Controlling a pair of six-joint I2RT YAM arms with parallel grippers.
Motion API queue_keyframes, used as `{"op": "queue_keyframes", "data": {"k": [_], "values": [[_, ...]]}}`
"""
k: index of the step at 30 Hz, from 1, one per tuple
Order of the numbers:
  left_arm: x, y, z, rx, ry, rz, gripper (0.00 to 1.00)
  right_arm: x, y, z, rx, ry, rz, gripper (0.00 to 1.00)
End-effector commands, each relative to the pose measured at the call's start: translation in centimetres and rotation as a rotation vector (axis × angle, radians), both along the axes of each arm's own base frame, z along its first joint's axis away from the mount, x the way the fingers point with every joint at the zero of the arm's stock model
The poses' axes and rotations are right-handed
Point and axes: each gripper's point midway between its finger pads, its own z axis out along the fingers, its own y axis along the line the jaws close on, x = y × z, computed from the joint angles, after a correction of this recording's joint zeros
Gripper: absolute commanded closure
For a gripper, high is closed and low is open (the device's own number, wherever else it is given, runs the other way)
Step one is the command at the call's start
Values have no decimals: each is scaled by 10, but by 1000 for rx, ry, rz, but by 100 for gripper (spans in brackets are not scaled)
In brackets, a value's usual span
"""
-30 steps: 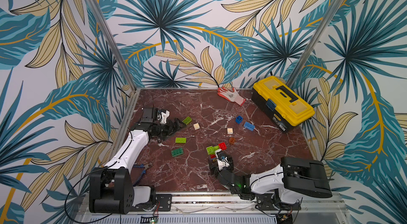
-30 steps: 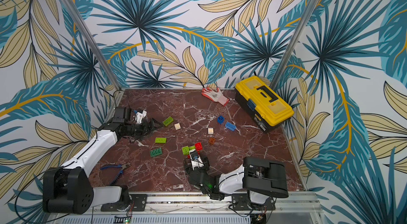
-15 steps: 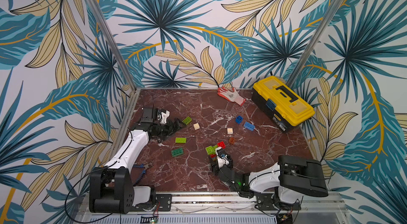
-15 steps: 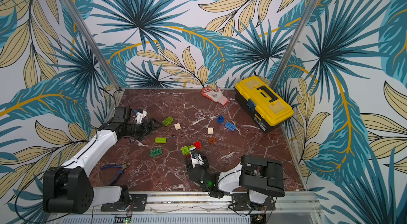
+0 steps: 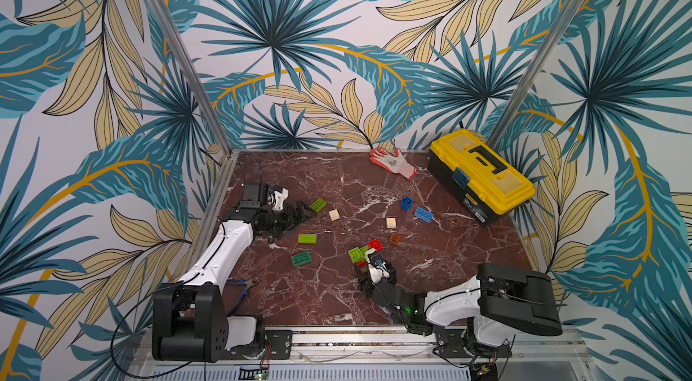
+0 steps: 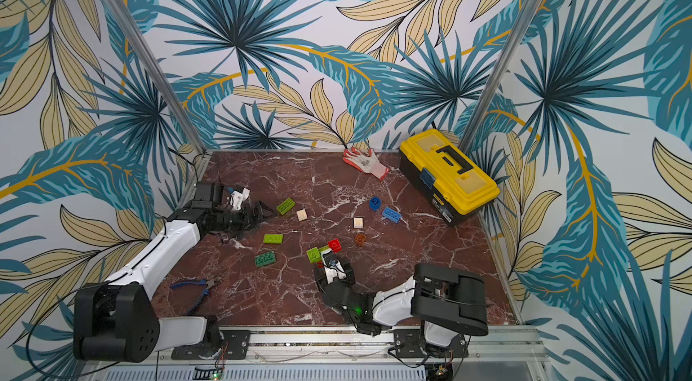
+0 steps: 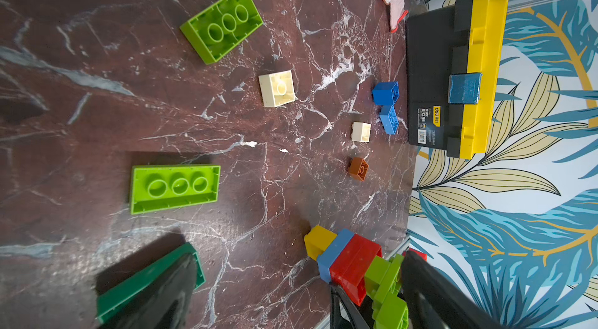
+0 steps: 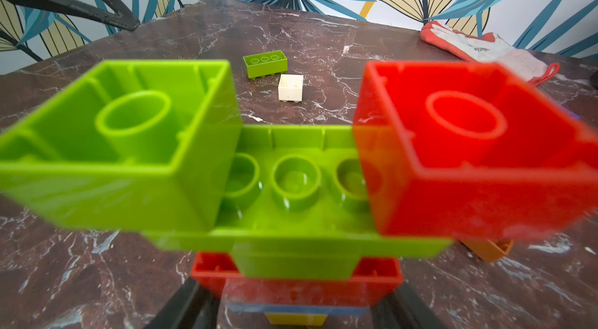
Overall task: Assemble a carrot with lego
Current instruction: Adjust the lego brick at the center of the board.
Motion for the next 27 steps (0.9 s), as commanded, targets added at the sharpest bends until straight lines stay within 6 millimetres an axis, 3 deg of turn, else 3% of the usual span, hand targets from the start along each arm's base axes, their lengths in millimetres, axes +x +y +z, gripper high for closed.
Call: {"op": "queue_keyframes", "data": {"k": [1, 7, 14, 19, 23, 27], "values": [[6, 2, 9, -5, -32, -3, 1, 4, -9, 24, -22, 7, -9, 47], [6, 2, 10, -15, -27, 0, 1, 8, -64, 58, -92, 144, -103, 48], [4, -3, 13, -56, -33, -7, 1, -10, -158, 81, -128, 379, -327, 51], [3, -7, 16, -88, -35, -22, 1, -26, -199, 60, -153, 575, -480, 49], [2, -10, 20, -111, -41, -32, 1, -37, -216, 38, -113, 732, -552, 49], [0, -12, 25, -129, -53, -41, 1, -43, -224, 17, -83, 872, -580, 61]]}}
